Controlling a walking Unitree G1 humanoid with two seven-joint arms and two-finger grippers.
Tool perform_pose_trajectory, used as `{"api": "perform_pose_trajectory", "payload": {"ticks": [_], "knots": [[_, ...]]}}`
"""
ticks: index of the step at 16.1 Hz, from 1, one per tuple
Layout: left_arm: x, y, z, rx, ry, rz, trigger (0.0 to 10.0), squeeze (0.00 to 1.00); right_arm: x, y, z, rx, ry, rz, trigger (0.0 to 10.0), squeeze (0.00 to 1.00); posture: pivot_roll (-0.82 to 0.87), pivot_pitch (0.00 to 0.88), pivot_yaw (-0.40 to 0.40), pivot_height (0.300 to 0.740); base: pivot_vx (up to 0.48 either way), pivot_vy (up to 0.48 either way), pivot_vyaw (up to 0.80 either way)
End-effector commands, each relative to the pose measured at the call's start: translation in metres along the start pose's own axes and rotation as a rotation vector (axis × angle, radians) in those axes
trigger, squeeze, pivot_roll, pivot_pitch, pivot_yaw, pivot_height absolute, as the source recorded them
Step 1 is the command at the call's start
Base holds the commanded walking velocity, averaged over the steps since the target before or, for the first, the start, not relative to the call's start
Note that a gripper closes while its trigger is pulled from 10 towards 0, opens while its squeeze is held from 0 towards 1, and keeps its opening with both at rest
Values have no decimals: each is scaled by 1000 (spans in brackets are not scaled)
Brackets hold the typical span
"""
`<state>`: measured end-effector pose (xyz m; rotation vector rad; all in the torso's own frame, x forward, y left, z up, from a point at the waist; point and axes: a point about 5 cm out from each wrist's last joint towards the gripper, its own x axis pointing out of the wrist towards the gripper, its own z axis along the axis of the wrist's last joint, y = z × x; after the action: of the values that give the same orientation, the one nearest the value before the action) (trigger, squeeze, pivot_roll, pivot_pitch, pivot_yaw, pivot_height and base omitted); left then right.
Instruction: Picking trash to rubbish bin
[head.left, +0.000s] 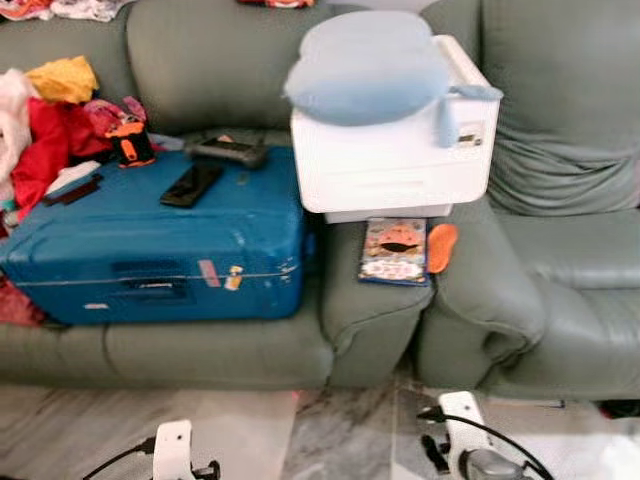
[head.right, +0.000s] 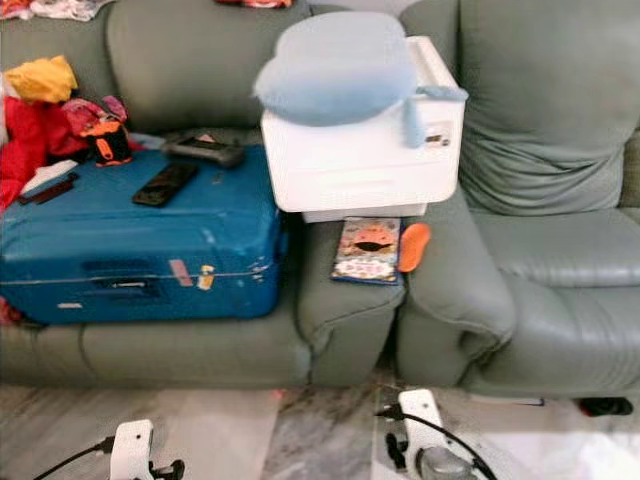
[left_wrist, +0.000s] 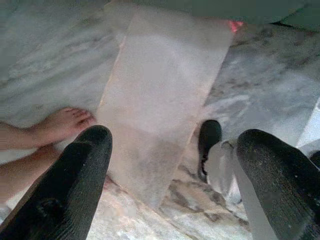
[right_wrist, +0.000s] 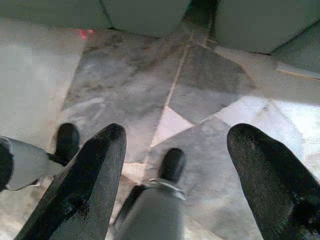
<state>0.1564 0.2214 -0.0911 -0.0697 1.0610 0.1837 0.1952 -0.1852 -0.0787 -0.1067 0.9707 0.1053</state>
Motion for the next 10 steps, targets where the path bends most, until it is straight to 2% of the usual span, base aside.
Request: {"api": "perform_pose_trajectory", "payload": {"ticks": [1,10], "knots": [[0,2,0,-8,6,10,10000,0,-1,-5,-1,-2,5,-10,10000,0,13,38,44,740,0,461,0],[0,4,2,-3,1,14,10000,0,-1,-7,-1,-18,6,-10,10000,0,12,36,42,740,0,471,0]]}}
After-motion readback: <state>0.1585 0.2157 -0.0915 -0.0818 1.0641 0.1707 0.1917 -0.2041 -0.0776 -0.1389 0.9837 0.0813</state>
